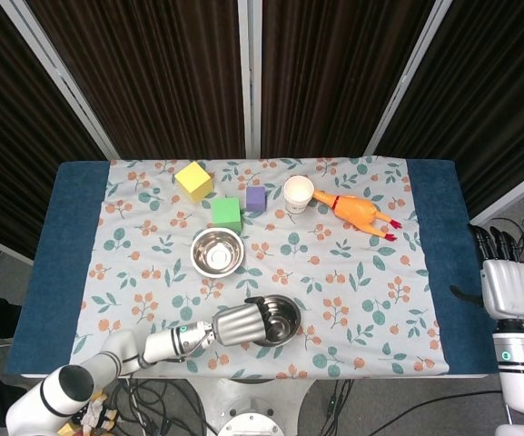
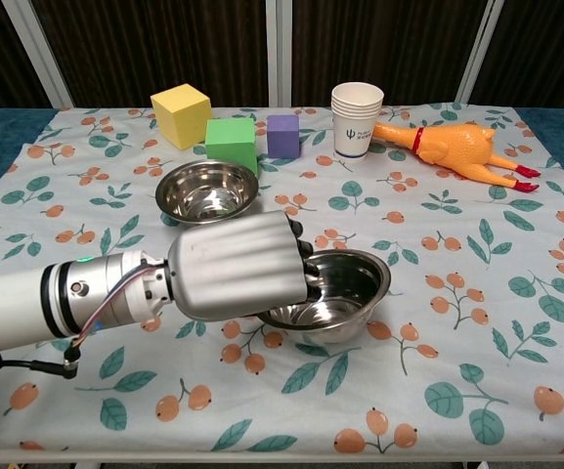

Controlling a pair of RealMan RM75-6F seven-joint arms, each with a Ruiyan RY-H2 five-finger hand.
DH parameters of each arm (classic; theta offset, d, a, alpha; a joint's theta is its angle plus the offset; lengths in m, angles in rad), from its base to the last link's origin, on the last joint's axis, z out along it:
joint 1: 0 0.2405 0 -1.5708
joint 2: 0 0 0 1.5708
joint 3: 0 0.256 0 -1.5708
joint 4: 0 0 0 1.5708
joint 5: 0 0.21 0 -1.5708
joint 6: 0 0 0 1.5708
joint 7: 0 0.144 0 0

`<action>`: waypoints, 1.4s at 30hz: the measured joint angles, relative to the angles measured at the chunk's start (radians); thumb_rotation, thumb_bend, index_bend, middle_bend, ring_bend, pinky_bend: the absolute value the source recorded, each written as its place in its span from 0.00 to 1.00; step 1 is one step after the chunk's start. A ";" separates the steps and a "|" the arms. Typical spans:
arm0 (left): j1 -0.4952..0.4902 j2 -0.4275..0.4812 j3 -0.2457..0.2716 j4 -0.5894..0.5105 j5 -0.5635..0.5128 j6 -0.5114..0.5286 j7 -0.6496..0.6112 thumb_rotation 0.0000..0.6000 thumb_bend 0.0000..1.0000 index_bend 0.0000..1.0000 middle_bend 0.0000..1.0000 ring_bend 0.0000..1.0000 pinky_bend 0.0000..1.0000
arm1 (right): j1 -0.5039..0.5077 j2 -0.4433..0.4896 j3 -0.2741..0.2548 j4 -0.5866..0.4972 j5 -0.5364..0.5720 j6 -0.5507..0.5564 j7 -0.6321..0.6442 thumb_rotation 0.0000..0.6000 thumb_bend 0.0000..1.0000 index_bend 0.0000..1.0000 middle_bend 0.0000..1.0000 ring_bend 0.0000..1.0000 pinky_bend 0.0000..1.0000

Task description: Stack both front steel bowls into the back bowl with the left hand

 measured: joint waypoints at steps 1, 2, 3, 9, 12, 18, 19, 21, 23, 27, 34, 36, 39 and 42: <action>-0.001 0.001 -0.001 -0.001 -0.001 0.004 0.002 1.00 0.31 0.75 0.75 0.66 0.67 | 0.000 0.000 0.000 0.000 0.000 0.001 0.000 1.00 0.00 0.02 0.10 0.00 0.03; -0.003 0.002 -0.004 -0.002 -0.003 0.009 0.004 1.00 0.31 0.75 0.75 0.66 0.67 | -0.001 0.001 0.000 -0.001 -0.001 0.002 0.000 1.00 0.00 0.02 0.10 0.00 0.03; -0.007 0.005 -0.010 -0.003 -0.007 0.015 0.007 1.00 0.31 0.75 0.75 0.66 0.67 | -0.001 0.001 0.001 -0.001 -0.001 0.004 0.001 1.00 0.00 0.02 0.10 0.00 0.03; -0.034 0.057 -0.056 -0.013 -0.039 0.038 0.034 1.00 0.31 0.75 0.75 0.66 0.68 | -0.002 0.006 0.003 -0.012 -0.008 0.013 -0.003 1.00 0.00 0.02 0.10 0.00 0.03; -0.050 0.101 -0.090 -0.014 -0.069 0.037 0.052 1.00 0.31 0.75 0.75 0.67 0.68 | -0.002 0.006 0.003 -0.016 -0.009 0.015 -0.005 1.00 0.00 0.02 0.10 0.00 0.03; -0.068 0.161 -0.137 0.023 -0.133 -0.007 0.084 1.00 0.31 0.75 0.75 0.67 0.68 | -0.001 0.004 0.002 -0.022 -0.013 0.017 -0.015 1.00 0.00 0.02 0.10 0.00 0.03; -0.068 0.164 -0.138 0.033 -0.139 -0.020 0.085 1.00 0.32 0.75 0.75 0.67 0.68 | -0.001 0.004 0.001 -0.023 -0.013 0.018 -0.018 1.00 0.00 0.02 0.10 0.00 0.03; -0.066 0.169 -0.134 0.060 -0.149 -0.051 0.086 1.00 0.32 0.75 0.75 0.67 0.68 | -0.001 0.004 0.003 -0.027 -0.012 0.019 -0.020 1.00 0.00 0.02 0.10 0.00 0.03; -0.061 0.172 -0.123 0.083 -0.154 -0.074 0.084 1.00 0.32 0.75 0.75 0.67 0.68 | -0.002 0.004 0.004 -0.029 -0.010 0.021 -0.020 1.00 0.00 0.02 0.10 0.00 0.03; -0.050 0.165 -0.081 0.123 -0.148 -0.097 0.077 1.00 0.32 0.75 0.75 0.67 0.68 | -0.002 0.005 0.003 -0.031 -0.011 0.020 -0.023 1.00 0.00 0.02 0.10 0.00 0.03; -0.056 0.145 -0.036 0.176 -0.129 -0.124 0.057 1.00 0.32 0.75 0.75 0.67 0.68 | -0.004 0.009 0.005 -0.032 -0.008 0.022 -0.021 1.00 0.00 0.02 0.10 0.00 0.03; -0.058 0.143 -0.031 0.188 -0.128 -0.127 0.051 1.00 0.32 0.75 0.75 0.67 0.68 | -0.004 0.009 0.005 -0.032 -0.007 0.022 -0.020 1.00 0.00 0.02 0.10 0.00 0.03; -0.061 0.142 -0.028 0.204 -0.134 -0.135 0.045 1.00 0.32 0.75 0.75 0.67 0.68 | -0.004 0.008 0.003 -0.030 -0.008 0.020 -0.020 1.00 0.00 0.02 0.10 0.00 0.03; -0.061 0.144 -0.024 0.215 -0.140 -0.145 0.041 1.00 0.31 0.75 0.74 0.67 0.68 | -0.003 0.007 0.003 -0.030 -0.007 0.018 -0.018 1.00 0.00 0.02 0.10 0.00 0.03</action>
